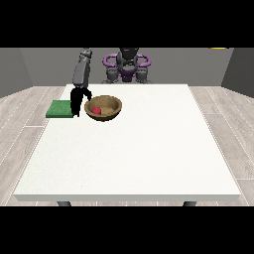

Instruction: Pick the cup and pour the ball into the bowl, then pick the bowl and place it on the pad

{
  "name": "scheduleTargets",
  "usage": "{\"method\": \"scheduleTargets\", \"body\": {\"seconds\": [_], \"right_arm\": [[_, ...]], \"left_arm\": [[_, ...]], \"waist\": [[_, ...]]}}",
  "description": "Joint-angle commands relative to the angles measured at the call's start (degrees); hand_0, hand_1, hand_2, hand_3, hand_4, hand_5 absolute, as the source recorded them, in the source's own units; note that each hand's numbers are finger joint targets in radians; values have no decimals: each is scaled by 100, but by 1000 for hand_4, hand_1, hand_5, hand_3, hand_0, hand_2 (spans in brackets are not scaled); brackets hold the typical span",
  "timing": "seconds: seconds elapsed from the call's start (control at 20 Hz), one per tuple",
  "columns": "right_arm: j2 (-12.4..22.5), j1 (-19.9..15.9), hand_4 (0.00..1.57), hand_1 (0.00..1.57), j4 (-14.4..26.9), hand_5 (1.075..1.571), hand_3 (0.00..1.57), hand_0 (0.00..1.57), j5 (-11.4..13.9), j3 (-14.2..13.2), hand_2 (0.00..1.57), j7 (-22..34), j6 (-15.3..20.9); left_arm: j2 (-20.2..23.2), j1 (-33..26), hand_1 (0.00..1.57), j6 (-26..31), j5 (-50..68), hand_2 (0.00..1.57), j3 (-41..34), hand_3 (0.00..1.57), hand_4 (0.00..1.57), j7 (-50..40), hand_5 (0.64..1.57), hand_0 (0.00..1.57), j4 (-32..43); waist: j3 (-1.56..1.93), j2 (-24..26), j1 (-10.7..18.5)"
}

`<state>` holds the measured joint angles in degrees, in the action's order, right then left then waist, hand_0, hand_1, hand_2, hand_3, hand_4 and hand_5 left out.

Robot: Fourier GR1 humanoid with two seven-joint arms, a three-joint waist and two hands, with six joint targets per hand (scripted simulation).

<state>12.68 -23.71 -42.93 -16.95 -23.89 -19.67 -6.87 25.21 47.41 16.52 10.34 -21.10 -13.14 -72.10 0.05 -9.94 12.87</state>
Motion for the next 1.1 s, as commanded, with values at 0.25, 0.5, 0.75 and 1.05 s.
{"method": "scheduleTargets", "body": {"seconds": [0.25, 0.5, 0.75, 1.05], "right_arm": [[68, -585, 476, 0, 905, 1548, 0, 0, 147, 87, 0, -731, -8], [79, -703, 452, 0, 1280, 1547, 0, 0, 191, 110, 0, -898, 6], [43, -985, 463, 0, 1304, 1550, 0, 0, 97, 109, 0, -935, -35], [150, -662, 608, 878, 1651, 1514, 0, 878, 123, -108, 580, -544, 866]], "left_arm": [[622, -216, 0, 289, 483, 0, -388, 0, 1017, -42, 1536, 0, -190], [661, -232, 0, 224, 651, 0, -330, 0, 1019, -320, 1536, 0, -600], [877, -358, 0, 346, 816, 0, -579, 0, 1022, -63, 1537, 0, -483], [1018, -300, 0, 375, 932, 0, -640, 0, 1018, -189, 1535, 0, -590]], "waist": [[0, -437, -181], [1, -453, -96], [0, -621, -125], [-1, -781, -14]]}}
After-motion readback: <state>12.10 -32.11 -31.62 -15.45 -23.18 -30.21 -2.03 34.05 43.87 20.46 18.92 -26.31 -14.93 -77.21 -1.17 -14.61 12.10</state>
